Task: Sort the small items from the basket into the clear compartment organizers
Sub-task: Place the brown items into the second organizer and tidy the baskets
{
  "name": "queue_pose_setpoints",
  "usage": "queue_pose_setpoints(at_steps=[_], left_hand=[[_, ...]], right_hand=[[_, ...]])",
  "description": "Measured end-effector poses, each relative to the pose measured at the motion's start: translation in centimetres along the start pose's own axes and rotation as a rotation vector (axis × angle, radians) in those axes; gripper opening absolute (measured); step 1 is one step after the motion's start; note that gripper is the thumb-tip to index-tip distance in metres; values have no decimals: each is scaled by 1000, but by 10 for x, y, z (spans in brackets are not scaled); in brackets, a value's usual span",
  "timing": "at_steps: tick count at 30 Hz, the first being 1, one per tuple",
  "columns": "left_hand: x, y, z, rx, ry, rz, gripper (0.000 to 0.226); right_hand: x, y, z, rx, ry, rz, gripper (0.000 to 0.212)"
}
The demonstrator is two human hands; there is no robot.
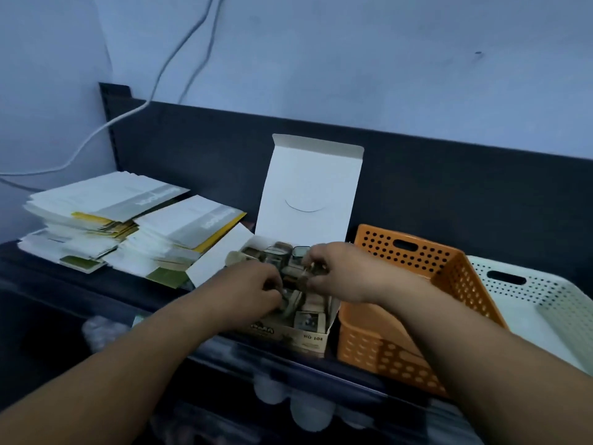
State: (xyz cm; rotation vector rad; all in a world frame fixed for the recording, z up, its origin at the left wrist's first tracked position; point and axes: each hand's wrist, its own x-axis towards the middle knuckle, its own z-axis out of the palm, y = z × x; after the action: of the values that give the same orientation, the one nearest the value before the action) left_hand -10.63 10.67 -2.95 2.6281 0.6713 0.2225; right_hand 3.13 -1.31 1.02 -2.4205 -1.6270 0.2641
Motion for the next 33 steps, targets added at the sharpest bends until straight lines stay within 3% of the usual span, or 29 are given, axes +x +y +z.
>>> queue_pose_setpoints(at_steps=[3, 9, 12, 18, 26, 33], left_hand=[[4, 0, -10, -218, 71, 20, 16], [10, 29, -13, -606, 130, 74, 32], [1, 60, -5, -897, -8, 1, 31], [-23, 143, 29, -1137, -243, -27, 33], [-84, 310, 117, -1249, -609, -44, 36], [-147, 452, 205, -1185, -815, 68, 11]], right_hand=[[-12, 4, -7, 319, 130, 64, 25], [-60, 14, -16, 681, 300, 160, 28], [-96, 18, -17, 919, 350, 182, 24], [-180, 54, -11, 1361, 537, 177, 23], [-353, 133, -6, 1401, 723, 361, 28], [-511, 194, 9, 1455, 867, 430, 17]])
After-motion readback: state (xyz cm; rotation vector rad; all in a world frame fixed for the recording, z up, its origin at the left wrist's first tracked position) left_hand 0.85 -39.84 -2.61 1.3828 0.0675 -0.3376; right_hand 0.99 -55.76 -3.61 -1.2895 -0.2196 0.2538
